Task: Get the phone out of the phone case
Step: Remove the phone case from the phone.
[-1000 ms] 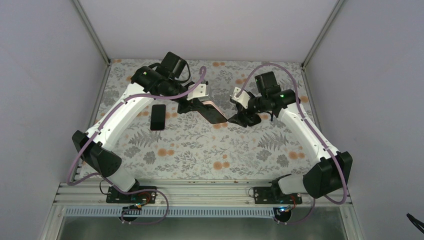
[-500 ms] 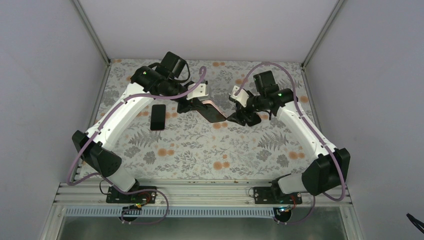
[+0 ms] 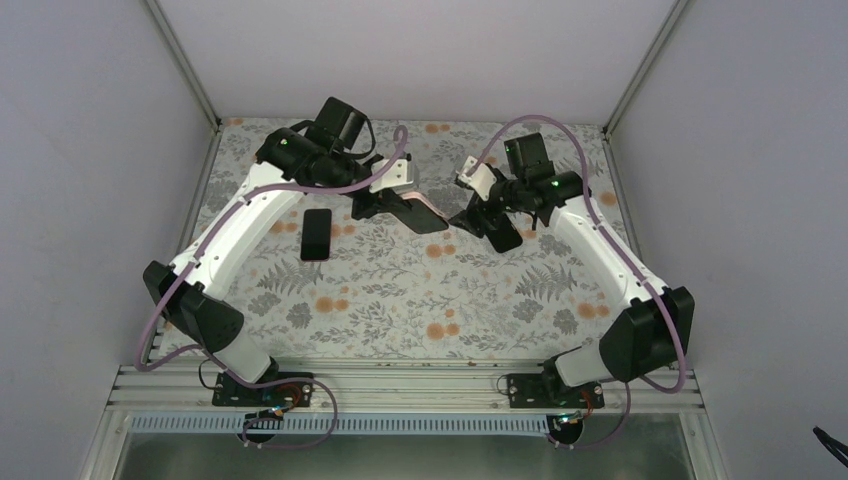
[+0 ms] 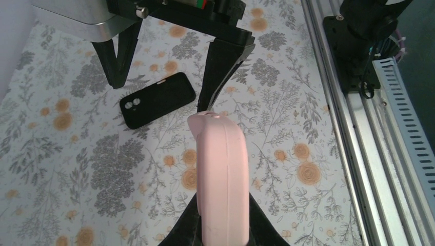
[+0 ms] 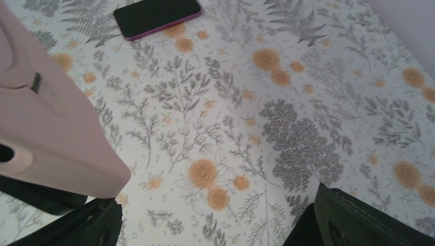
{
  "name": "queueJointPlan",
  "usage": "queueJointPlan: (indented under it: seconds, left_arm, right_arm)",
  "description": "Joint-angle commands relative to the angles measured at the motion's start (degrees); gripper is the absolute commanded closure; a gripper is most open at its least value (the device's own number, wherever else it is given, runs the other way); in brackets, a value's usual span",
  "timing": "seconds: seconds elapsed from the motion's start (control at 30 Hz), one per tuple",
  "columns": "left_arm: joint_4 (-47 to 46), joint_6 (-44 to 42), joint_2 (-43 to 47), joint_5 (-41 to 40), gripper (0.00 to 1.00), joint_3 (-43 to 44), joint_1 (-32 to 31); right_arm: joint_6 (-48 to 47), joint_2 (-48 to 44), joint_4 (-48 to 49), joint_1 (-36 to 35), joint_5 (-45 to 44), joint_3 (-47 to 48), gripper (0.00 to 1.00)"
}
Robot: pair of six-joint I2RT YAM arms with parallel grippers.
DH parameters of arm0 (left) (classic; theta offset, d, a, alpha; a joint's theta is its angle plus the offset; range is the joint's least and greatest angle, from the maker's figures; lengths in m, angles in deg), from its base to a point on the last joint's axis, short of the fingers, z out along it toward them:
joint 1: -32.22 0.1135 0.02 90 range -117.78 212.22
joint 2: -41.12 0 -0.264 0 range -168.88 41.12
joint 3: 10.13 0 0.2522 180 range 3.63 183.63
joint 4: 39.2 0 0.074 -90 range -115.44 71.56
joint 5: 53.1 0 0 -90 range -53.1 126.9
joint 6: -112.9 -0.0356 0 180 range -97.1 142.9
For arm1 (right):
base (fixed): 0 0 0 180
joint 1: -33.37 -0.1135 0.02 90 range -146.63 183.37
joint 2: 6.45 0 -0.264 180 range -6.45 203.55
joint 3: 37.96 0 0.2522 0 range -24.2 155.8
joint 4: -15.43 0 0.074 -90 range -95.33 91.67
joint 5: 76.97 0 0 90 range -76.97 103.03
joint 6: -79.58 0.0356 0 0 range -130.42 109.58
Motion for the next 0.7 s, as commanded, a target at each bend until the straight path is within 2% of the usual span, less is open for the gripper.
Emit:
queueJointPlan:
  seconds: [0.0,0.03,0.13,0.2,0.27,0.37,0.47,0.5,0.57,0.63,0.67]
  left_arm:
    - [1.5,-1.8,-1.1,15.8,0.98,3.7,-1.3]
    - [1.9,-1.9,-1.6,16.6,0.98,4.4,-1.3]
    - [2.0,-1.8,-3.2,17.8,0.98,6.5,-1.1]
    - [0.0,-0.9,-4.5,17.8,0.98,7.8,-0.2]
    - [-3.0,1.3,-6.4,19.2,0.98,9.7,1.7]
    - [-5.1,4.7,-11.9,22.4,0.98,18.0,3.6]
    - [-13.0,14.0,-17.7,21.6,0.98,22.5,4.6]
    - [-17.3,17.2,-18.6,20.2,0.98,22.0,4.7]
    - [-25.0,21.0,-19.6,17.6,0.98,19.5,4.7]
    - [-28.2,22.0,-21.0,15.0,0.98,19.5,4.4]
    - [-27.5,21.4,-22.1,14.5,0.98,21.0,4.4]
  right_arm:
    - [5.7,3.5,14.6,-0.5,-1.1,3.4,0.03]
    - [4.6,4.1,13.7,-0.5,3.6,3.8,0.03]
    - [-5.2,5.6,4.7,-0.8,28.1,5.6,0.02]
    - [-10.1,7.6,-1.9,-2.5,37.4,8.9,0.03]
    - [-14.0,10.0,-8.3,-4.8,43.8,13.5,0.03]
    - [-15.4,13.9,-13.7,-8.3,50.8,20.1,0.02]
    - [-21.5,20.1,-25.8,-11.7,57.6,30.3,0.00]
    - [-21.5,22.3,-28.1,-13.0,59.7,33.0,0.02]
    - [-19.9,23.4,-28.3,-15.4,60.8,34.1,0.14]
    - [-18.9,22.5,-27.2,-17.4,56.5,33.8,0.26]
    - [-18.0,21.9,-26.7,-17.7,55.7,33.4,0.35]
